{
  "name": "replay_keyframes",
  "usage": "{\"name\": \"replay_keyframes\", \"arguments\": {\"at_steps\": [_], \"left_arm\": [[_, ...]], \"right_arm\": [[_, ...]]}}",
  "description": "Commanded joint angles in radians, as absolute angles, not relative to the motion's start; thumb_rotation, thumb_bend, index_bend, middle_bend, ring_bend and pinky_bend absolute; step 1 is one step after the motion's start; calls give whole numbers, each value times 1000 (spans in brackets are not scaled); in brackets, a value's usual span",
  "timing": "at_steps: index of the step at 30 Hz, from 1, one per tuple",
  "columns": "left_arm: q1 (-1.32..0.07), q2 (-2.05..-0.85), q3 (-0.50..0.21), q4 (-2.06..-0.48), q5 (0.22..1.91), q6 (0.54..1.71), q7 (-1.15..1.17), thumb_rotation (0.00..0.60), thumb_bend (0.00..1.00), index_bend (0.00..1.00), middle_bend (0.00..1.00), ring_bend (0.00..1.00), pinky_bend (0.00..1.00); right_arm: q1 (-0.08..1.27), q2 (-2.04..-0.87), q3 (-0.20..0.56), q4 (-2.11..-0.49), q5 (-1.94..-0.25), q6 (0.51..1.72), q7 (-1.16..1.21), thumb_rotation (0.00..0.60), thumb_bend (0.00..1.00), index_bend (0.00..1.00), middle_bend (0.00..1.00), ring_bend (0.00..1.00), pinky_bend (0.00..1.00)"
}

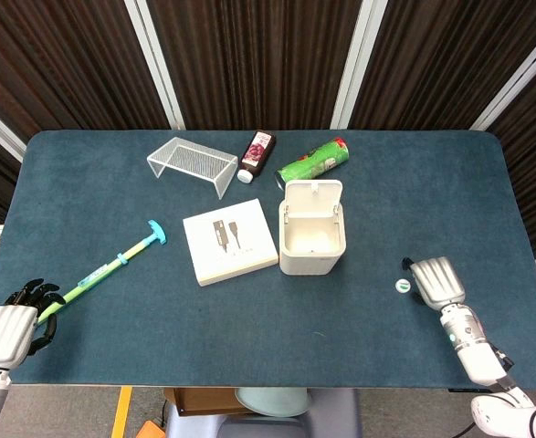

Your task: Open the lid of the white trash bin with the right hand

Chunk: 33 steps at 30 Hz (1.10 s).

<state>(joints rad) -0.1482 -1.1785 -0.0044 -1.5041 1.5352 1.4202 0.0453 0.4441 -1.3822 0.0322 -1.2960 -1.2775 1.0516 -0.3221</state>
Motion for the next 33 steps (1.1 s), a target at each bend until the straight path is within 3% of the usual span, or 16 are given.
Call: {"name": "replay_keyframes", "arguments": {"at_steps": [1, 19, 33], "left_arm": [[-148, -1179, -4, -1504, 1534, 1420, 45, 600, 608, 410, 259, 150, 325], [-149, -1179, -5, -1502, 1532, 1418, 43, 600, 608, 410, 259, 149, 325], [-148, -1177, -6, -1504, 1532, 1421, 40, 600, 608, 410, 260, 150, 325]], "right_arm": [[451, -1398, 35, -1274, -1273, 1031, -312, 600, 320, 528, 970, 936, 868], [464, -1452, 39, -1192, -1266, 967, -286, 600, 321, 533, 970, 936, 868], [468, -1469, 41, -1165, -1286, 955, -248, 600, 322, 607, 971, 939, 868]]}}
